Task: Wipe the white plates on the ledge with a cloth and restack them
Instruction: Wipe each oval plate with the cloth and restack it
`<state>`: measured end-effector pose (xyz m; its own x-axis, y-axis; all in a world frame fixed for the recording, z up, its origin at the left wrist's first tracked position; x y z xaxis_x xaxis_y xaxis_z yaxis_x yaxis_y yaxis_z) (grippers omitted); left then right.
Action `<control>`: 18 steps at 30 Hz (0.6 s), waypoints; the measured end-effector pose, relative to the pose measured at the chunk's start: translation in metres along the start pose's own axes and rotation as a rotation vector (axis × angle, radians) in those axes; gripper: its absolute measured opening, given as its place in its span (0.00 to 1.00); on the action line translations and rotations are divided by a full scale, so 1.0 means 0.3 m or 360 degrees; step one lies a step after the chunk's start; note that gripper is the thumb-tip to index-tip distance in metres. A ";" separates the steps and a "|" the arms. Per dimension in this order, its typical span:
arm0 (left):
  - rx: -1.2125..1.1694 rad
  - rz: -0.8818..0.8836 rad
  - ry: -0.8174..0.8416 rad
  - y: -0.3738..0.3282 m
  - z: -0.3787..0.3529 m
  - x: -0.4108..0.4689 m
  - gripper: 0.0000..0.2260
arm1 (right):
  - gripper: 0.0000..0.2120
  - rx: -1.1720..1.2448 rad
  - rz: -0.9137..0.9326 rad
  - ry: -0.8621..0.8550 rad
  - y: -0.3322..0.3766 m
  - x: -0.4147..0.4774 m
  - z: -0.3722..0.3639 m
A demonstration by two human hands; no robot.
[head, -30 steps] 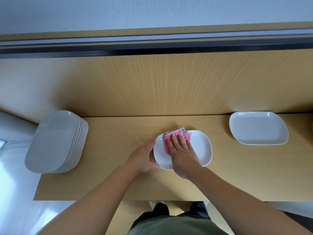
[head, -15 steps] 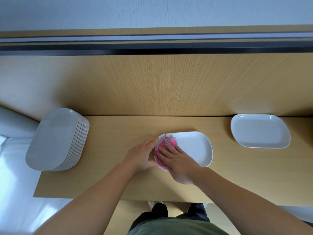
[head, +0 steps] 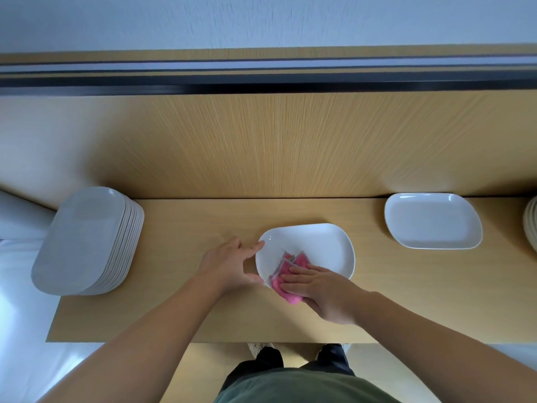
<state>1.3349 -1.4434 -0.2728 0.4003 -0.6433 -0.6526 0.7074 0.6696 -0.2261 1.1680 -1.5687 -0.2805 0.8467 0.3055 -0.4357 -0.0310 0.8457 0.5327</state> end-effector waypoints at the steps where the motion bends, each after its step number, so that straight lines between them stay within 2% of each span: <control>1: 0.0009 -0.0007 -0.0012 -0.002 0.001 -0.002 0.39 | 0.23 0.0002 -0.0001 -0.0008 -0.008 -0.020 -0.001; 2: 0.0011 -0.0019 -0.0027 -0.004 0.004 -0.004 0.39 | 0.21 -0.0012 0.0005 -0.0023 -0.022 -0.041 -0.003; 8: 0.0163 -0.0128 -0.0065 -0.026 -0.002 -0.001 0.40 | 0.27 -0.0118 -0.0132 -0.0011 -0.107 -0.138 0.080; 11: 0.0170 -0.0296 -0.0158 -0.054 0.008 -0.017 0.38 | 0.30 -0.0241 -0.0194 -0.0328 -0.107 -0.130 0.177; 13: 0.0236 -0.0477 -0.0312 -0.086 0.011 -0.038 0.32 | 0.27 -0.0380 -0.0179 -0.0456 -0.083 -0.098 0.203; 15: 0.0209 -0.0623 -0.0370 -0.109 -0.010 -0.052 0.25 | 0.27 -0.0513 -0.0227 -0.0382 -0.067 -0.037 0.173; 18: 0.0175 -0.0631 -0.0129 -0.113 -0.086 -0.048 0.24 | 0.24 -0.0719 -0.0337 -0.0167 -0.058 0.035 0.077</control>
<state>1.2902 -1.4472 -0.2743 0.1261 -0.8732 -0.4708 0.8721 0.3237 -0.3669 1.1898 -1.5905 -0.2775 0.9073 0.0806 -0.4126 -0.0598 0.9962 0.0632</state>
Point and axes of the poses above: each hand's wrist, its own x-axis towards the middle knuckle, its own z-axis out of the back of the hand, y = z × x, the point moved 5 cm from there along x, towards the middle knuckle, and after that the axes turned 8 degrees about y, right-handed, at the moved point
